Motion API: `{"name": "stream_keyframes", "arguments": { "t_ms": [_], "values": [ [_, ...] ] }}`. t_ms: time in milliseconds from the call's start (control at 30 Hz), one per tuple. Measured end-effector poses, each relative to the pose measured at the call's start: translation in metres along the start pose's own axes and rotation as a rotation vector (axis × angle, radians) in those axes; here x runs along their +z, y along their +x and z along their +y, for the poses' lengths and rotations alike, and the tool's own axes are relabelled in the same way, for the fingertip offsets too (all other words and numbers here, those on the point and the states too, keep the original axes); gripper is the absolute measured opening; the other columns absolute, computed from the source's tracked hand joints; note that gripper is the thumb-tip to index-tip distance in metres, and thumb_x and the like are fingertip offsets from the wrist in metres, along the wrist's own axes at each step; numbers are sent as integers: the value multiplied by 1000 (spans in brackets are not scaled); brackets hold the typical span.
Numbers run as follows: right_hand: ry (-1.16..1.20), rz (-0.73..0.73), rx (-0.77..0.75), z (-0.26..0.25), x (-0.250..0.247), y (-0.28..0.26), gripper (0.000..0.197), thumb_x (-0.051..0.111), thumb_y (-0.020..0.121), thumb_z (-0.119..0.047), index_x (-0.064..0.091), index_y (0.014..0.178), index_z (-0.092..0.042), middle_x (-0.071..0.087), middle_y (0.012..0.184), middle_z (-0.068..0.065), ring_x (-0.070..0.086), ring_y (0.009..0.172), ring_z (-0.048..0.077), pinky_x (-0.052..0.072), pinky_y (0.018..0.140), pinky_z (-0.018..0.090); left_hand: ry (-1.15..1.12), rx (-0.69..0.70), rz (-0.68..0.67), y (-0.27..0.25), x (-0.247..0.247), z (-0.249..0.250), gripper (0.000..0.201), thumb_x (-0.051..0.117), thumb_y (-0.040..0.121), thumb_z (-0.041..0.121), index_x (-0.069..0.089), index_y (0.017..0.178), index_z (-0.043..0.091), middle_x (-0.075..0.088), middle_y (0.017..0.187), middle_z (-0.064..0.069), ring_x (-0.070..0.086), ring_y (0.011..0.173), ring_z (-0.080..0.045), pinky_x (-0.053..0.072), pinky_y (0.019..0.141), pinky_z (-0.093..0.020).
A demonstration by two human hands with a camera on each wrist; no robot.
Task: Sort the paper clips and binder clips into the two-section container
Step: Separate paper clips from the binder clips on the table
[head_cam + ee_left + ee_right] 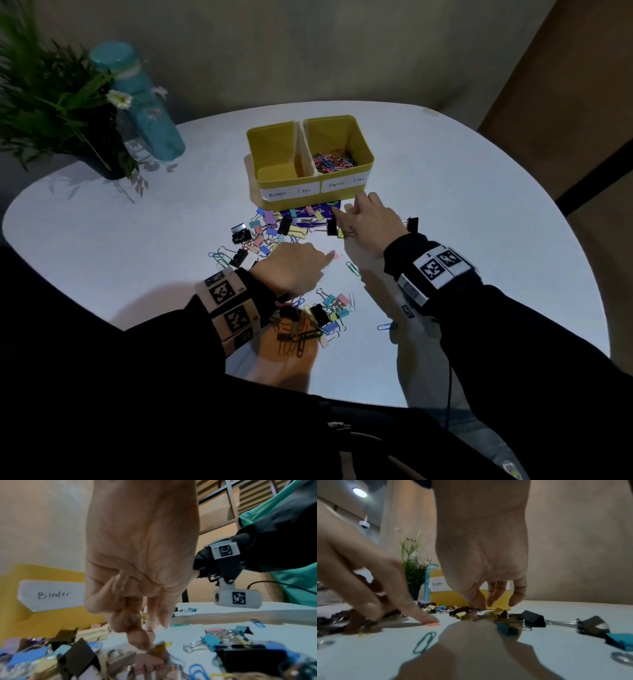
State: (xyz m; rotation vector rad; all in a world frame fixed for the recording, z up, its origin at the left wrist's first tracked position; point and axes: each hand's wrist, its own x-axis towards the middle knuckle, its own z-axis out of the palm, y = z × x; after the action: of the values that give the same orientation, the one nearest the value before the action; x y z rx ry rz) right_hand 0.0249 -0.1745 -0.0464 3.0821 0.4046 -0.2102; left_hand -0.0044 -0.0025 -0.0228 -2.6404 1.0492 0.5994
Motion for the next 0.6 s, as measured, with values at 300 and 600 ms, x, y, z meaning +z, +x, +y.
{"name": "stream_keyframes", "arguments": {
  "t_ms": [300,600],
  "values": [
    [-20,38,-41,34,14,-58,46,46,97,-16,48,138,-36,44,116,11,41,109,31,40,67,39,-10,57,-12,-12,3,-9,54,29,104,31,8,153,27,59,121,-10,54,108,-28,44,79,-37],
    [-5,78,-29,20,25,-105,56,43,88,-13,44,141,-29,48,107,9,45,97,29,38,68,38,131,-4,72,25,-10,4,70,31,93,5,0,153,20,56,78,-6,56,69,-25,31,49,-31]
  ]
}}
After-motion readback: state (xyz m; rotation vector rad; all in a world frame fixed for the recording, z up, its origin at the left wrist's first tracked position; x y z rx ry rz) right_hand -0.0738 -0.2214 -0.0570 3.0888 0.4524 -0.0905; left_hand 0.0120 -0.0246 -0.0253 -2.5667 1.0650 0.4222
